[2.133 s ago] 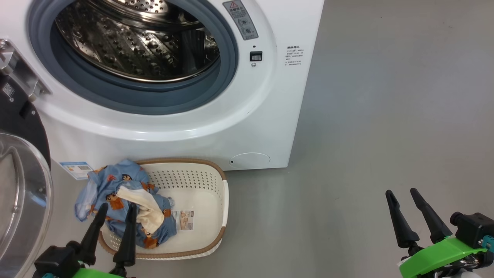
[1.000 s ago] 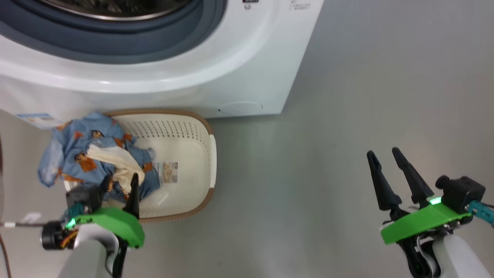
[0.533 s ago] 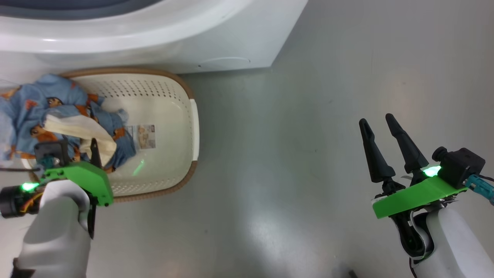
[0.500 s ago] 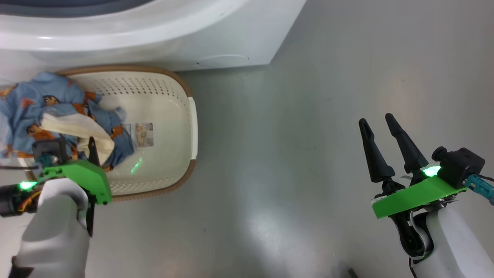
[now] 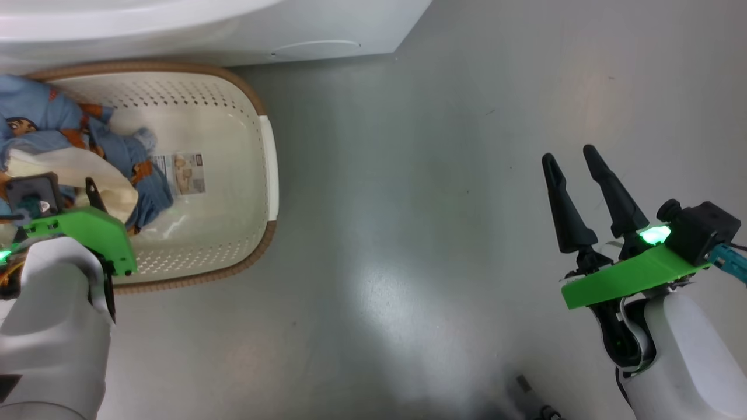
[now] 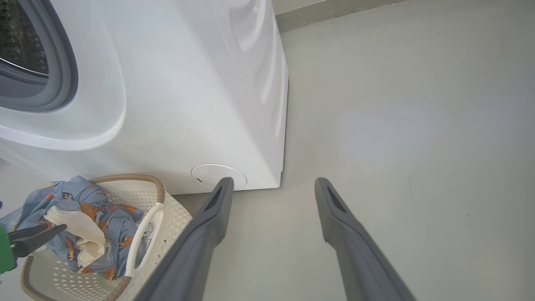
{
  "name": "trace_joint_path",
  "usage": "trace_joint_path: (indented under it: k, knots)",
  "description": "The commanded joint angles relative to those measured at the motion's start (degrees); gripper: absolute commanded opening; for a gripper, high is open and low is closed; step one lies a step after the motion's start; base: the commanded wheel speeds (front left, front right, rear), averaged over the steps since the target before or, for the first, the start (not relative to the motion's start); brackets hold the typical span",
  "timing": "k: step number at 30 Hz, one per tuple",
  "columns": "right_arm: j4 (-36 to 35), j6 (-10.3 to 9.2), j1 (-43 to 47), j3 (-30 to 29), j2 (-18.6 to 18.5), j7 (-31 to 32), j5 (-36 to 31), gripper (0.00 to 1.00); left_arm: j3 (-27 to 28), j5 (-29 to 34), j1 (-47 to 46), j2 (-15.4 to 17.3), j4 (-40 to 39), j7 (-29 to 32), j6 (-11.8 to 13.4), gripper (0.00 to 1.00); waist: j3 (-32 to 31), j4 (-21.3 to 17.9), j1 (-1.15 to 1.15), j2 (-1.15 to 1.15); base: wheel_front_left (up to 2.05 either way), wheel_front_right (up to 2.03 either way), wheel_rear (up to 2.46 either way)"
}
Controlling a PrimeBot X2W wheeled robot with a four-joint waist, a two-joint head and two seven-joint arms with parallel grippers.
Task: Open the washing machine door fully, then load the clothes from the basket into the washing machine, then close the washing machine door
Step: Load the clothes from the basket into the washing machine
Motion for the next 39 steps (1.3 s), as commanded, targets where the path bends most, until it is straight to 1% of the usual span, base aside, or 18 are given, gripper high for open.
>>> trace_joint_path:
  k: [1,10,14,21,25,27,28,29,30,31,39]
  knots:
    - [-1.53,0.09,0.34,1.29,-0.07,-0.68,-0.52,1.00,1.18,-0.29,-0.13,2.79,-0.29,-0.02,1.10,1.00,1.08,-0.30,0.00,0.00,0.00,0.00,0.00]
    - [-2.34,0.09,-0.41,1.38,0.23,-0.68,-0.67,1.00,1.08,-0.70,-2.48,4.67,-0.03,0.89,4.10,1.00,3.41,-0.76,0.00,0.00,0.00,0.00,0.00]
    - [-2.61,0.09,-0.68,1.52,0.34,-0.68,-0.72,1.00,1.05,-1.06,-3.52,5.45,0.01,1.33,4.47,1.00,4.25,-0.94,0.00,0.00,0.00,0.00,0.00]
    - [-3.02,0.09,-1.28,2.14,0.33,-0.68,-0.69,1.00,1.39,-2.13,-5.03,7.10,0.05,2.67,4.41,1.00,5.49,-1.66,0.00,0.00,0.00,0.00,0.00]
    - [-3.07,0.09,-1.45,2.50,0.14,-0.68,-0.63,1.00,2.49,-4.07,-5.47,7.66,0.05,4.16,2.87,1.00,5.79,-2.12,0.00,0.00,0.00,0.00,0.00]
    - [-3.09,0.09,-1.38,2.56,0.11,-0.68,-0.63,1.00,2.77,-4.52,-5.44,7.69,0.06,4.48,2.61,1.00,5.72,-2.17,0.00,0.00,0.00,0.00,0.00]
    - [-3.08,0.09,-1.30,2.60,0.07,-0.68,-0.62,1.00,2.93,-4.87,-5.39,7.71,0.06,4.77,2.26,0.92,5.62,-2.21,0.00,0.00,0.00,0.00,0.00]
    - [-3.03,0.09,-1.22,2.63,0.02,-0.68,-0.62,1.00,2.94,-5.05,-5.31,7.73,0.06,4.98,1.92,0.46,5.49,-2.22,0.00,0.00,0.00,0.00,0.00]
    - [-2.96,0.09,-1.15,2.64,-0.04,-0.68,-0.62,1.00,2.88,-5.15,-5.21,7.74,0.06,5.11,1.72,0.05,5.35,-2.21,0.00,0.00,0.00,0.00,0.00]
    - [-2.88,0.09,-1.07,2.62,-0.12,-0.68,-0.61,1.00,2.78,-5.22,-5.09,7.69,0.06,5.18,1.49,0.00,5.18,-2.16,0.00,0.00,0.00,0.00,0.00]
    - [-2.28,0.09,-0.52,2.83,-0.24,-0.68,-0.61,1.00,3.16,-6.99,-3.15,6.17,0.06,3.58,-0.19,0.00,2.54,-1.10,0.00,0.00,0.00,0.00,0.00]
